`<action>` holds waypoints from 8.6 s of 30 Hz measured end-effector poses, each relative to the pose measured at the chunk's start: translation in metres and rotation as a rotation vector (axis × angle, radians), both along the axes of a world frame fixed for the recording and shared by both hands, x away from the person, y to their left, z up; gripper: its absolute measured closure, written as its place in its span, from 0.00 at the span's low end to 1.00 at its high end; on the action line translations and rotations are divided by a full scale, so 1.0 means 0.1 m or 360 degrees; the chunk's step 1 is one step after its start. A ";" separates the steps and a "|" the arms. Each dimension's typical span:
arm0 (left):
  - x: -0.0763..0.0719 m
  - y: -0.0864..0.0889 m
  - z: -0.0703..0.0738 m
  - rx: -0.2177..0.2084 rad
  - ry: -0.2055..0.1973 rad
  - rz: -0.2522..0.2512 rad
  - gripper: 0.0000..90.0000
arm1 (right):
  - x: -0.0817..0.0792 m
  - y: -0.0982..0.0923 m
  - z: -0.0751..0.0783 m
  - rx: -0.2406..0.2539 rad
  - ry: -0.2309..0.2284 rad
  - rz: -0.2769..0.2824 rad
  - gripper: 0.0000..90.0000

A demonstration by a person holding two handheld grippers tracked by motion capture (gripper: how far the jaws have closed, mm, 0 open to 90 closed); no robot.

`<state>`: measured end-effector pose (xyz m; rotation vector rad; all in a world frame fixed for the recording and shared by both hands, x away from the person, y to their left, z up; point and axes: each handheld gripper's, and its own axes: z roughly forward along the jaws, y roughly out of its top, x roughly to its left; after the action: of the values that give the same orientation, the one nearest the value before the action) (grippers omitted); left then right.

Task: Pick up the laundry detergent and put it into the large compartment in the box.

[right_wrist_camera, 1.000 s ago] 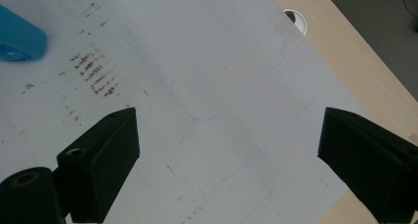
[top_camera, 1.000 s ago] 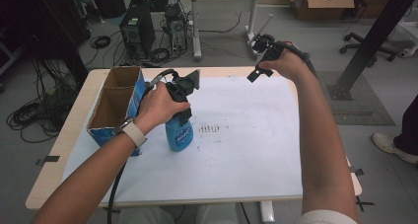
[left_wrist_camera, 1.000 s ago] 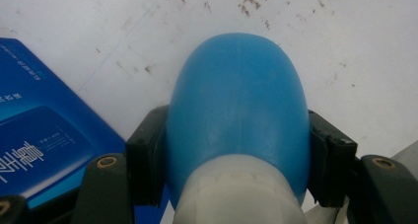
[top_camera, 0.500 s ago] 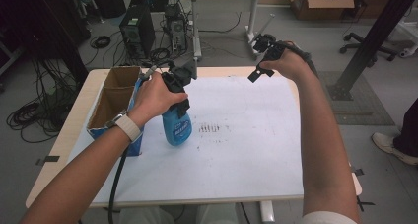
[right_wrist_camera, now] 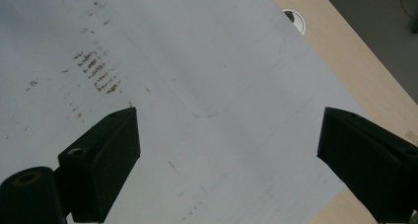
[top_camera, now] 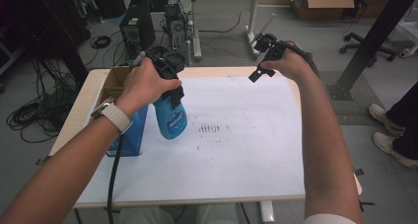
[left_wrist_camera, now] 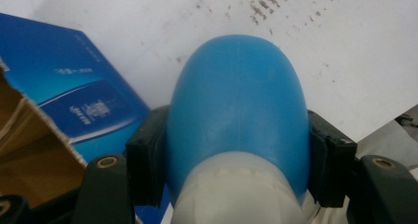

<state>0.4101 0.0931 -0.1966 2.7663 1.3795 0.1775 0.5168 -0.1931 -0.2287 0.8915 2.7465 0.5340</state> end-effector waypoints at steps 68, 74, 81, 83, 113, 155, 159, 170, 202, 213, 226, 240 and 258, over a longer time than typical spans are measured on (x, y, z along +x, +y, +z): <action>0.02 1.36 1.26 -0.0013 -0.0175 0.0681 0.42 | 0.00 0.09 0.07 -0.0019 -0.0014 0.0033 0.10; 0.05 1.42 1.12 0.0000 -0.0169 0.0701 0.42 | 0.00 0.09 0.07 -0.0020 -0.0015 0.0032 0.10; 0.10 1.48 0.91 0.0016 -0.0154 0.0718 0.42 | -0.01 0.10 0.07 -0.0016 -0.0020 0.0033 0.10; 0.11 1.48 0.87 0.0021 -0.0164 0.0725 0.42 | 0.00 0.11 0.06 -0.0017 -0.0022 0.0036 0.10; 0.24 1.59 -0.12 0.0022 -0.0158 0.0746 0.42 | 0.00 0.12 0.05 -0.0025 -0.0020 0.0037 0.10; 0.28 1.61 -0.79 0.0037 -0.0132 0.0748 0.42 | 0.01 0.14 0.02 -0.0050 -0.0001 0.0034 0.10; 0.29 1.61 -0.79 0.0041 -0.0131 0.0748 0.42 | 0.00 0.14 0.02 -0.0049 -0.0002 0.0035 0.10; 0.29 1.64 -0.79 0.0026 -0.0118 0.0757 0.38 | -0.01 0.15 0.01 -0.0065 0.0005 0.0040 0.10; 0.08 1.55 -0.28 -0.0007 -0.0198 0.0711 0.28 | -0.17 0.15 0.13 -0.0054 -0.0032 0.0050 0.10; -0.17 1.42 0.08 -0.0053 -0.0202 0.0639 0.25 | -0.30 0.13 0.21 -0.0043 -0.0059 0.0051 0.10; -0.49 1.08 0.44 -0.0127 -0.0221 0.0438 0.24 | -0.42 0.10 0.25 -0.0028 -0.0072 0.0044 0.10; -0.76 0.61 0.54 -0.0155 -0.0206 0.0157 0.17 | -0.51 0.09 0.31 -0.0018 -0.0096 0.0037 0.10; -0.73 0.35 0.32 -0.0243 -0.0164 -0.0040 0.05 | -0.49 0.12 0.23 -0.0015 -0.0083 0.0028 0.10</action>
<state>0.3375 0.1277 -0.1642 2.6103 1.2764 0.2018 0.4678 -0.1811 -0.2054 0.8402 2.7102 0.5390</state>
